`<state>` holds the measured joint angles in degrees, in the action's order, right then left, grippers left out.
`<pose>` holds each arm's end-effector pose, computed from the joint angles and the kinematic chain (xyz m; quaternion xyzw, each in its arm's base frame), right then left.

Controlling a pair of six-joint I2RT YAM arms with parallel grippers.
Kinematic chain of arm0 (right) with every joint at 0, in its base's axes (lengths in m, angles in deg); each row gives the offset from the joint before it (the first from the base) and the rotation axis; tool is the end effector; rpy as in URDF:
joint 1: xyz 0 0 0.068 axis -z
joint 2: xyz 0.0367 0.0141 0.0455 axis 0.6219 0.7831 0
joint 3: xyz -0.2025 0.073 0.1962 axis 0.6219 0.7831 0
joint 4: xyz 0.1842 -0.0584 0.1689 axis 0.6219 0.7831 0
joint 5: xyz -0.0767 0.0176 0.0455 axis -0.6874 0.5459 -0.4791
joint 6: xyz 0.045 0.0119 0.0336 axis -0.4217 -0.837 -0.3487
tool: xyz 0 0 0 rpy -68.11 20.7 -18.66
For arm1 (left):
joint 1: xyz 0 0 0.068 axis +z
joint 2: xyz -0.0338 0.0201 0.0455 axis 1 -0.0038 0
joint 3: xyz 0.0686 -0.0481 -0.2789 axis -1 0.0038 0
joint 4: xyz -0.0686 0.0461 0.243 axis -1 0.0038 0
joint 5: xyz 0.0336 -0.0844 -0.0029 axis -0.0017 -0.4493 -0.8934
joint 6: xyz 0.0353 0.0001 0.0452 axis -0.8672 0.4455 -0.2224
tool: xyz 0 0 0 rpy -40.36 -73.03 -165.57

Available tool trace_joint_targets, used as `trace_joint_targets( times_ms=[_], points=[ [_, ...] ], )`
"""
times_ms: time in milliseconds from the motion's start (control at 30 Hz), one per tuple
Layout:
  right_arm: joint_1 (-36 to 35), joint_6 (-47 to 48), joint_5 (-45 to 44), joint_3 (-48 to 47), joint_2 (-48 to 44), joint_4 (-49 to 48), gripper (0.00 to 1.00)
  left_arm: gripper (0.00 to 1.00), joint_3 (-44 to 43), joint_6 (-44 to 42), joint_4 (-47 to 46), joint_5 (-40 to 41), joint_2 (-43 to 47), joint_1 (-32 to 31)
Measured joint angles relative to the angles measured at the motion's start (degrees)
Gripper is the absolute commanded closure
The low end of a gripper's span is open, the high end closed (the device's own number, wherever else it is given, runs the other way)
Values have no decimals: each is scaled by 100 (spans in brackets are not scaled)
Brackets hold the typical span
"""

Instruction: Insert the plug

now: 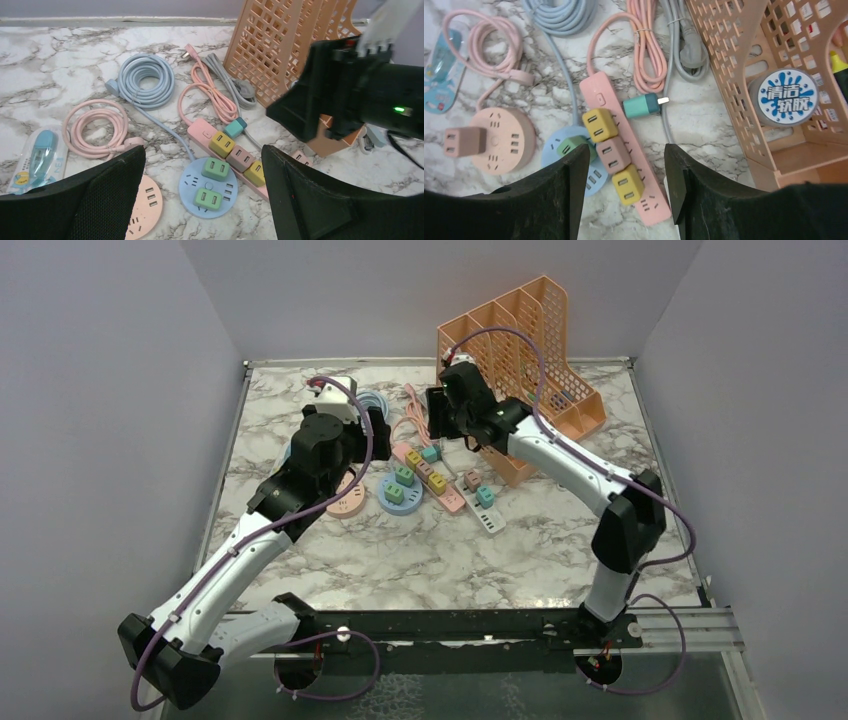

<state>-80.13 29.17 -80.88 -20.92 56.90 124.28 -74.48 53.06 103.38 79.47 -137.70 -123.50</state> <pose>0.3077 0.2605 0.3468 -0.0909 0.9020 0.1241 0.4033 0.1858 -0.1081 0.3947 0.0017 0.7802 -0.1510 0.6071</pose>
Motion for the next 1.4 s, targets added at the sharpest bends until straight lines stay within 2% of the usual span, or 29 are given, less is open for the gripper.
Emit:
trace_joint_targets(
  times_ms=[267, 467, 667, 1000, 1133, 1400],
  points=[
    [326, -782, -157, -837, 1646, 236, 44, 12, 44, 520, 31, -105, 0, 0],
    [396, -1650, -302, -1248, 2225, 507, 44, 12, 131, 894, 94, -85, -20, 0],
    [389, -2339, -323, -1268, 2409, 656, 42, 12, 133, 1132, 79, -48, -127, 0],
    [376, -2846, -313, -1390, 2734, 835, 46, 12, 190, 1154, -247, 79, -334, 2],
    [365, -2870, -291, -1502, 2811, 855, 57, 12, 199, 1115, -380, 107, -511, 24],
    [350, -2846, -269, -1626, 2909, 857, 45, 12, 199, 992, -474, 114, -861, 63]
  ],
)
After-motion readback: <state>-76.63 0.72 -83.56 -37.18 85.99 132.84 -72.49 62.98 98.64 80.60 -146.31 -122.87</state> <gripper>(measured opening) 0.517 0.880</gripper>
